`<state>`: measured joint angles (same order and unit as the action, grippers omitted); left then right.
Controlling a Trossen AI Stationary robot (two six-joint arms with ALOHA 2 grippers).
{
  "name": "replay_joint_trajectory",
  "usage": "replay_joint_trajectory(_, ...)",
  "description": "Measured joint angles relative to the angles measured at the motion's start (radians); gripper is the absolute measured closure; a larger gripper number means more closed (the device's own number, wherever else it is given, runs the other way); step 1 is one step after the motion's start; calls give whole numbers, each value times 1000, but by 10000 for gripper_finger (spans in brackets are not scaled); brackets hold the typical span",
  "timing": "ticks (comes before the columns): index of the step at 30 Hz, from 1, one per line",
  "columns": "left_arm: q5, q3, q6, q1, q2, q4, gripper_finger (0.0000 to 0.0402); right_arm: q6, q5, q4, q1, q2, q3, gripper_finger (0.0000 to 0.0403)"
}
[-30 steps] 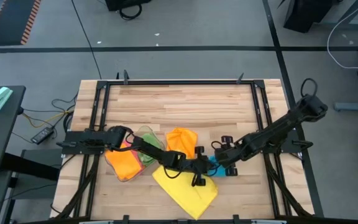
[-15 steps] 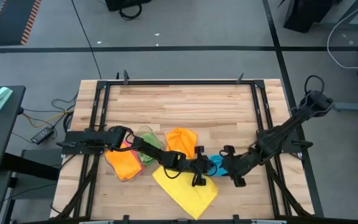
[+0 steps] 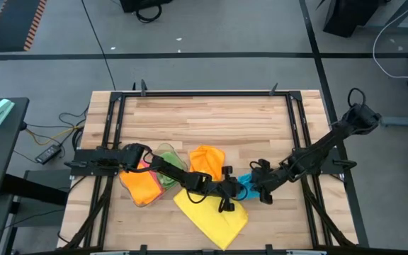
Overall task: Fold microfiber towels
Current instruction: Fold the blue microfiber cloth
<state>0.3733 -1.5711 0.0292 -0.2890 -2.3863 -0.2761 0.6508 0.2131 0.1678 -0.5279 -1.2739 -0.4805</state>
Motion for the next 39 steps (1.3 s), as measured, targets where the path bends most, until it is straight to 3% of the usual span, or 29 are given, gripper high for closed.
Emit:
replay_joint_trajectory(7,-1,0,1,0,0,1,379,-3,-8,10,51,34,0,242)
replay_joint_trajectory(17,-2,0,2,-2,0,4,390,-33,170,67,72,-50,0,242)
replay_joint_trajectory(27,-3,0,11,-3,0,5,376,-33,180,119,88,80,-2,242)
replay_joint_trajectory(33,-3,0,13,-3,0,15,384,-274,187,-119,-29,119,12,242)
replay_joint_trajectory(39,-1,0,6,-9,0,23,377,-282,202,-491,-53,39,186,231)
